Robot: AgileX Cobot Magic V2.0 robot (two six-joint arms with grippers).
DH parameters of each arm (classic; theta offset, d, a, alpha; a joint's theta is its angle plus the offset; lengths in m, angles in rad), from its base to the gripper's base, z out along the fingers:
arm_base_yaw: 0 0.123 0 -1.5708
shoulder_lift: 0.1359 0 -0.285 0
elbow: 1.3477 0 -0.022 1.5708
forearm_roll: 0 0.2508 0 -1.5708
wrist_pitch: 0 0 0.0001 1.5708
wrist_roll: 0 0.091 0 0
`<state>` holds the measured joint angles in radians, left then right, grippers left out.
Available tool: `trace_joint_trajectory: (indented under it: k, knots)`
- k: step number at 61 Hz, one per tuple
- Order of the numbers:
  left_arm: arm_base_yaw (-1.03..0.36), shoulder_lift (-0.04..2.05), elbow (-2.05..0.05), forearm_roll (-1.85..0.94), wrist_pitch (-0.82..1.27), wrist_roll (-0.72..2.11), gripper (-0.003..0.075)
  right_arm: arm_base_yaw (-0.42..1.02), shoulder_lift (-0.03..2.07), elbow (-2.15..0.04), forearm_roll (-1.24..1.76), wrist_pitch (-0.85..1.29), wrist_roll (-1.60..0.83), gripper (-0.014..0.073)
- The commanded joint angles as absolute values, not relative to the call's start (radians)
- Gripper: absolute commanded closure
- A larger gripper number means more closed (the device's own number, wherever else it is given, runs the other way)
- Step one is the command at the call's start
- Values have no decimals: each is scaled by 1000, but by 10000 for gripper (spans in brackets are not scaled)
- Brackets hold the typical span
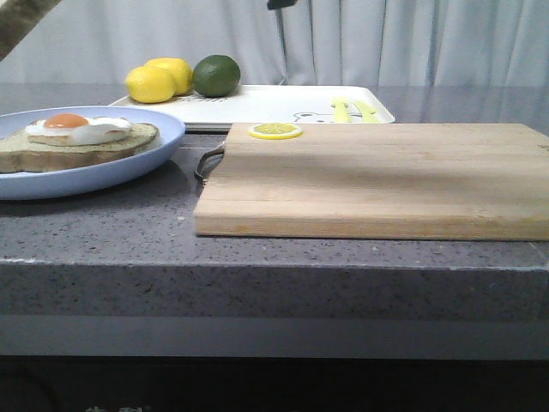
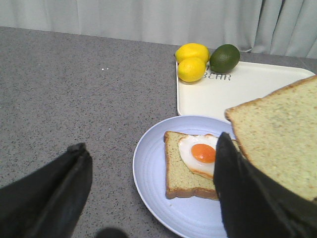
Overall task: Place bread and move sandwich to tray
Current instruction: 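Carry the bread slice over the plate and lower it onto the egg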
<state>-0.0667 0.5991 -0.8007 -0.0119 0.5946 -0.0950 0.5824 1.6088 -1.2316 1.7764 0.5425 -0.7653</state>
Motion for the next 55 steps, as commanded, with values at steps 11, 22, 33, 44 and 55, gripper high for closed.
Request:
trace_joint_trajectory:
  k: [11,22,33,44,55]
  knots:
    - [-67,607,-827,-11,510,-97,209,636,1695,-1411,1929,483,-675,662]
    - [-84,607,-827,-11,502,-97,209,661,1782,-1469,1929,400,-551,662]
    - [-84,607,-827,-9,488,-97,209,684,1850,-1508,1929,343,-484,662]
    - [-84,607,-827,-9,488,-97,209,695,1892,-1536,1929,300,-484,662]
    - [-84,607,-827,-9,488,-97,209,695,1897,-1536,1929,248,-484,662]
